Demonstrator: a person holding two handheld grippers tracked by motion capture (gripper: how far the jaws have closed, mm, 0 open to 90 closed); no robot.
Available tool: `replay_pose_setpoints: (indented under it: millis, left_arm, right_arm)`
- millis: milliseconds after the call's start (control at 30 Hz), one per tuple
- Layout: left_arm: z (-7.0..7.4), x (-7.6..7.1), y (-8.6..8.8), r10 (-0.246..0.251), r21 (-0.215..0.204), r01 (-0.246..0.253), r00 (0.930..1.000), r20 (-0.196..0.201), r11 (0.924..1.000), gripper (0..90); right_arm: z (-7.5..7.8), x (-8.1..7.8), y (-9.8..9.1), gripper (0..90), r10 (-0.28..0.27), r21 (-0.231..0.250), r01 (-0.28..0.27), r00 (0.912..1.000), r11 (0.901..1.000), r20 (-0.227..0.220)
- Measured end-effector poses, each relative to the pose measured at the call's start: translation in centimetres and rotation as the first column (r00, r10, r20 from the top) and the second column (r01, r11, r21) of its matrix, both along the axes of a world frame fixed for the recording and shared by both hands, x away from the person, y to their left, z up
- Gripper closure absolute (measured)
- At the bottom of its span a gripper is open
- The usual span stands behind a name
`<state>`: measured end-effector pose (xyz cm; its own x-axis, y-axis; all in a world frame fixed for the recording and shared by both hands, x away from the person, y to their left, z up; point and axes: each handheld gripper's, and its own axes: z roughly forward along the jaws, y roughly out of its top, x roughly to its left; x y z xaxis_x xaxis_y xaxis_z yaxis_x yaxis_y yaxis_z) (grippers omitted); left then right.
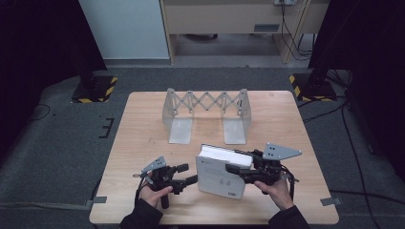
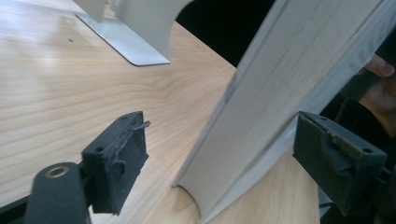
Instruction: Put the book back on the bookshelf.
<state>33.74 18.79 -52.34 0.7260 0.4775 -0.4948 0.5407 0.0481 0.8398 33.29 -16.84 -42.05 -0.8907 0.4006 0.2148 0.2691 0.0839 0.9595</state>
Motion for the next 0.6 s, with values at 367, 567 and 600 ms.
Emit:
replay_pose_setpoints:
  millis: [367, 567, 600]
  left_arm:
    - [-1.3, 1.4, 1.4, 0.210, 0.246, -0.196, 0.9772, -0.033, 0.9493, 15.4]
    - [-1.1, 1.2, 0.5, 0.214, 0.318, -0.210, 0.9766, 0.023, 0.9244, 13.7]
    - [-1.1, 1.2, 0.4, 0.212, 0.337, -0.208, 0.9769, 0.027, 0.9182, 13.7]
  right_arm:
    - [0.3, 0.1, 0.1, 38.8, -0.002, -0.016, 0.002, 1.0000, 0.9999, 0.008]
    - [0.5, 0.2, 0.2, 38.5, 0.002, -0.015, -0.002, 1.0000, 0.9999, 0.007]
    - [0.5, 0.2, 0.2, 38.2, 0.002, -0.013, -0.002, 1.0000, 0.9999, 0.005]
